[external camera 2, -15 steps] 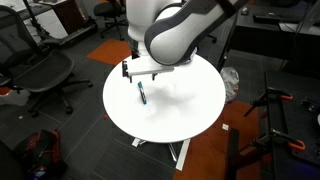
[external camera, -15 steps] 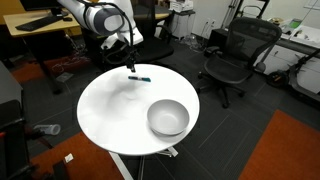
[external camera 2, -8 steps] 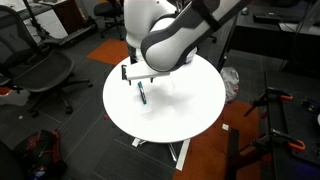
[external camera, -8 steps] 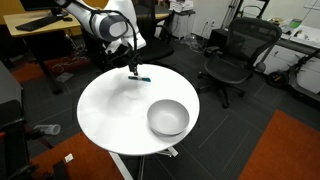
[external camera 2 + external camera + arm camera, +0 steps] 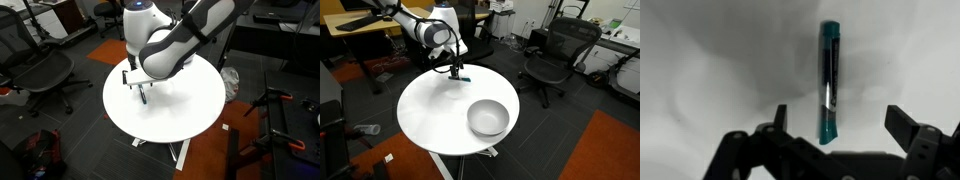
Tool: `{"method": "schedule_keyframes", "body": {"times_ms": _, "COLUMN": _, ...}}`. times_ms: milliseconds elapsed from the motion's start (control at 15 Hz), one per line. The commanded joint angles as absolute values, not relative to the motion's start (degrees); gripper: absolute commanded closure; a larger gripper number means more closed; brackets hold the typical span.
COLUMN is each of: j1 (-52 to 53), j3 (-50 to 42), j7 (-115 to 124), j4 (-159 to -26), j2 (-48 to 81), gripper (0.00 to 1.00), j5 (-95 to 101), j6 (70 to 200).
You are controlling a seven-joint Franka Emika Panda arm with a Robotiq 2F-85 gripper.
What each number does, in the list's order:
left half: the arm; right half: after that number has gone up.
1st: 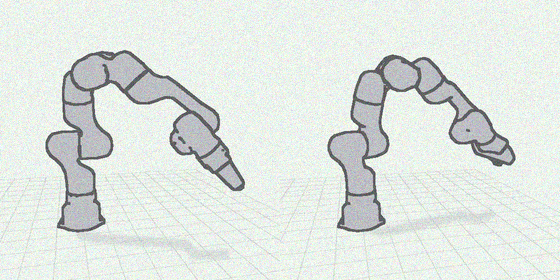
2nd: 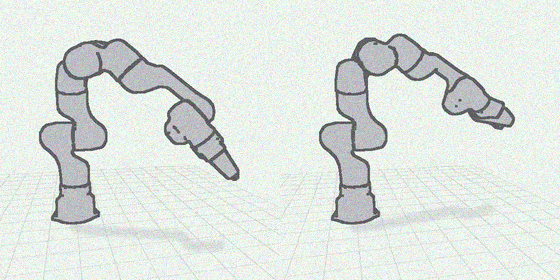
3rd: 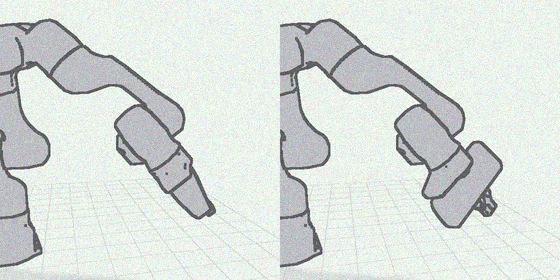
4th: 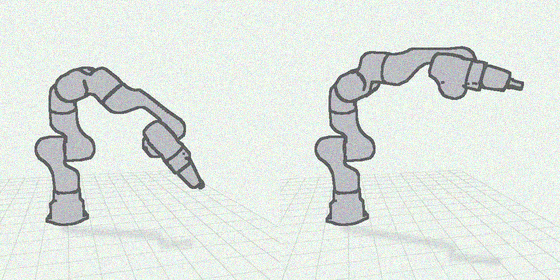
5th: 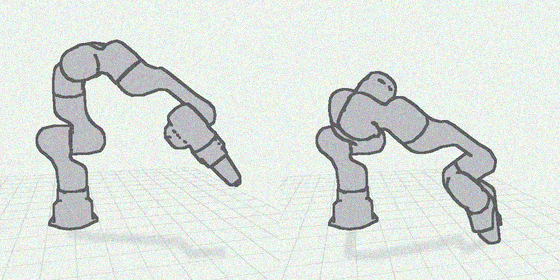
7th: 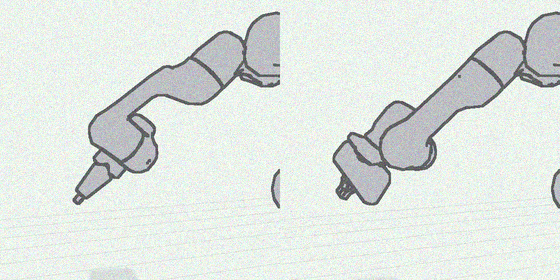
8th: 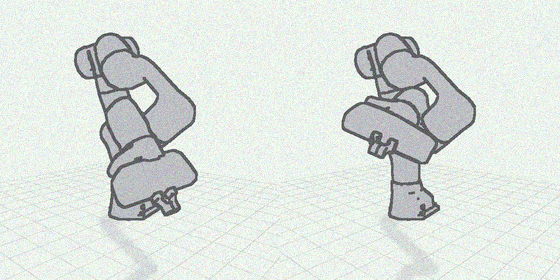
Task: Put the blue marker inside the grey bowl
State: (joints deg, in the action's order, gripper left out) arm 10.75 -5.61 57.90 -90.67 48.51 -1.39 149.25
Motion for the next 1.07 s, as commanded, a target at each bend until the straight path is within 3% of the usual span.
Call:
{"method": "schedule_keyframes", "body": {"times_ms": 0, "j1": 10.5, "j3": -5.6, "j7": 56.9, "j4": -87.2, "j2": 50.7, "gripper": 0.00, "j5": -2.7, "j6": 146.7}}
{"method": "schedule_keyframes", "body": {"times_ms": 200, "j1": 10.4, "j3": -5.6, "j7": 56.9, "j4": -86.0, "j2": 51.7, "gripper": 0.00, "j5": -2.7, "j6": 145.9}}
{"method": "schedule_keyframes", "body": {"times_ms": 333, "j1": 10.3, "j3": -5.5, "j7": 56.6, "j4": -85.4, "j2": 52.2, "gripper": 0.26, "j5": -2.7, "j6": 145.1}}
{"method": "schedule_keyframes", "body": {"times_ms": 667, "j1": 10.1, "j3": -5.4, "j7": 56.6, "j4": -84.2, "j2": 52.9, "gripper": 0.66, "j5": -2.7, "j6": 143.5}}
{"method": "schedule_keyframes", "body": {"times_ms": 1000, "j1": 9.8, "j3": -5.1, "j7": 56.2, "j4": -83.4, "j2": 53.6, "gripper": 0.99, "j5": -2.7, "j6": 142.1}}
